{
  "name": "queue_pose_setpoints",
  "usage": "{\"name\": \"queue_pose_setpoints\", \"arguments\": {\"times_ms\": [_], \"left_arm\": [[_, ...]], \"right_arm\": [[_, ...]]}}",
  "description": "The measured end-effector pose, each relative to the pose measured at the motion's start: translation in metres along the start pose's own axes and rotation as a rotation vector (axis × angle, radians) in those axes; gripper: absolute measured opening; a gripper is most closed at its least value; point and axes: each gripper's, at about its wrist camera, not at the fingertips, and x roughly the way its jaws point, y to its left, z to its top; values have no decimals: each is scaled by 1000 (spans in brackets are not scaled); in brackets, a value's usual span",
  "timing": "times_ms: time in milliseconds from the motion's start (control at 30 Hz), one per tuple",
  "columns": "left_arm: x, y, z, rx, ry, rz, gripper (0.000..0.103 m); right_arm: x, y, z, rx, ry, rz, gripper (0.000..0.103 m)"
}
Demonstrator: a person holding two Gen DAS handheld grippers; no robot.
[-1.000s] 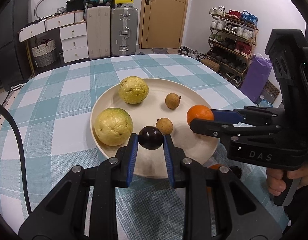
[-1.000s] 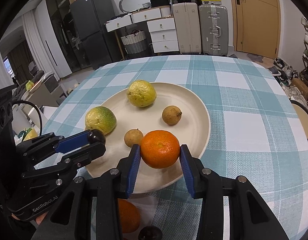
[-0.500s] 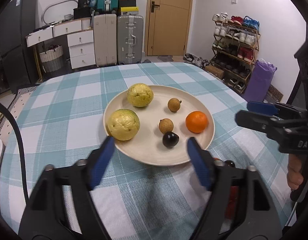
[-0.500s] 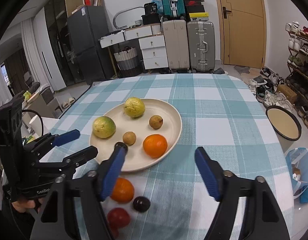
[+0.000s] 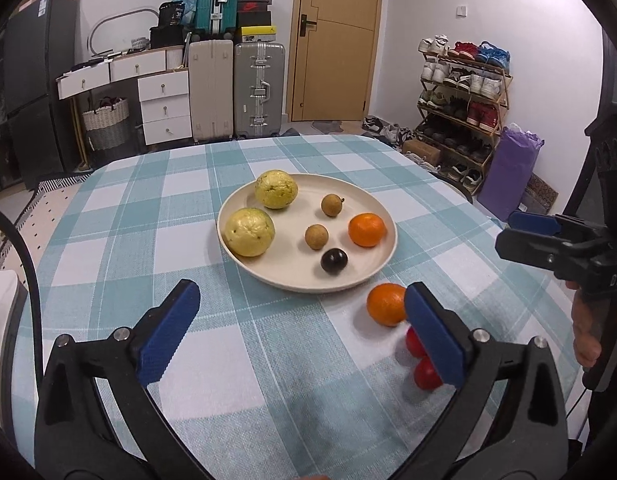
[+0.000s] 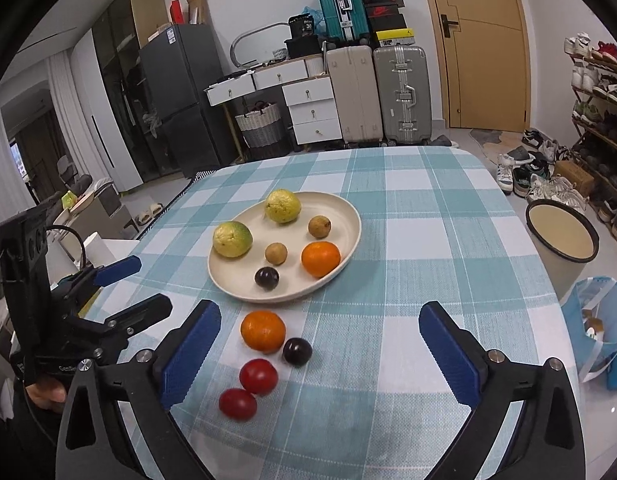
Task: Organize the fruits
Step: 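Move the left gripper to a red tomato and close on it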
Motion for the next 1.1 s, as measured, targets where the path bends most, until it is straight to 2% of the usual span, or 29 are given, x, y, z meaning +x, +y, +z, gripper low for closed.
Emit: {"name": "queue_pose_setpoints", "arguments": {"times_ms": [267, 633, 867, 1100], "left_arm": [[-9, -10, -16, 15, 13, -21, 102], [7, -26, -25, 33, 75, -51, 102], [13, -28, -28, 3, 114, -109, 102], [19, -47, -34, 45, 147, -146, 102]], "right_arm": [[-3, -8, -7, -2, 22, -27, 102], [-1, -14, -11, -6, 46, -44, 102], [4, -15, -14, -10, 71, -47, 102], [7, -17, -16, 1, 81, -44, 103]]}}
